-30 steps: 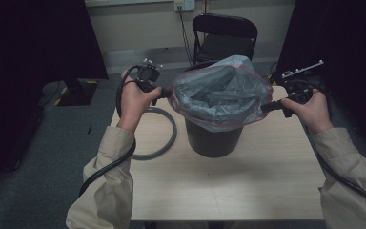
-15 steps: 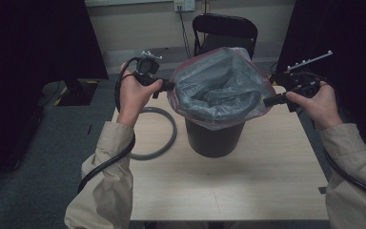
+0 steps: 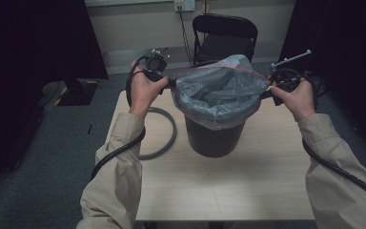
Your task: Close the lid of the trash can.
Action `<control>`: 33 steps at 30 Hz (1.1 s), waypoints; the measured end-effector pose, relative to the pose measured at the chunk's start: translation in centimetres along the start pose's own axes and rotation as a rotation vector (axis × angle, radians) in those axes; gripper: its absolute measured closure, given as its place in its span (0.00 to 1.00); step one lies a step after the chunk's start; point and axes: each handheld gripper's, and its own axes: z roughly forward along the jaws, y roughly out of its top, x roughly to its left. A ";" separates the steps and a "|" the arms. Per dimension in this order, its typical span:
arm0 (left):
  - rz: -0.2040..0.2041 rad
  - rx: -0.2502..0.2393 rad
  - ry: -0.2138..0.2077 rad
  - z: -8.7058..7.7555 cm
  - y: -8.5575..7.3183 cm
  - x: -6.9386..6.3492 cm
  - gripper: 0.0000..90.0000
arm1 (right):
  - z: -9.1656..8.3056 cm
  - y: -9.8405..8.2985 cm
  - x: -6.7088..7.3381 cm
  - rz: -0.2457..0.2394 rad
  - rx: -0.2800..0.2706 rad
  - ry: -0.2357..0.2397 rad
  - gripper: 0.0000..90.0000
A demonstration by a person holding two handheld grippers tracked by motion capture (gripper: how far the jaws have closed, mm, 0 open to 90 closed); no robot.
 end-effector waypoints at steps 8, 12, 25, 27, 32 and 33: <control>0.076 0.041 -0.014 -1.5 -0.7 -1.2 1.00 | 0.1 -0.8 0.9 -0.062 0.096 0.023 1.00; 0.074 0.033 -0.022 -1.8 -1.2 -1.4 1.00 | -0.6 -2.0 1.3 -0.068 0.088 0.063 1.00; 0.073 0.030 0.043 -2.7 -0.9 -1.5 1.00 | -5.8 -3.2 2.5 -0.134 0.034 -0.027 0.54; 0.074 0.030 0.049 -2.8 -0.7 -1.3 1.00 | -6.3 -2.7 2.7 -0.129 0.011 -0.030 0.51; 0.081 0.042 0.062 -2.6 -0.4 -1.1 1.00 | -6.6 -1.4 2.4 -0.097 -0.047 0.002 0.57; 0.074 0.035 0.062 -2.4 -0.4 -1.2 1.00 | -6.4 -1.2 2.2 -0.078 -0.057 0.025 0.63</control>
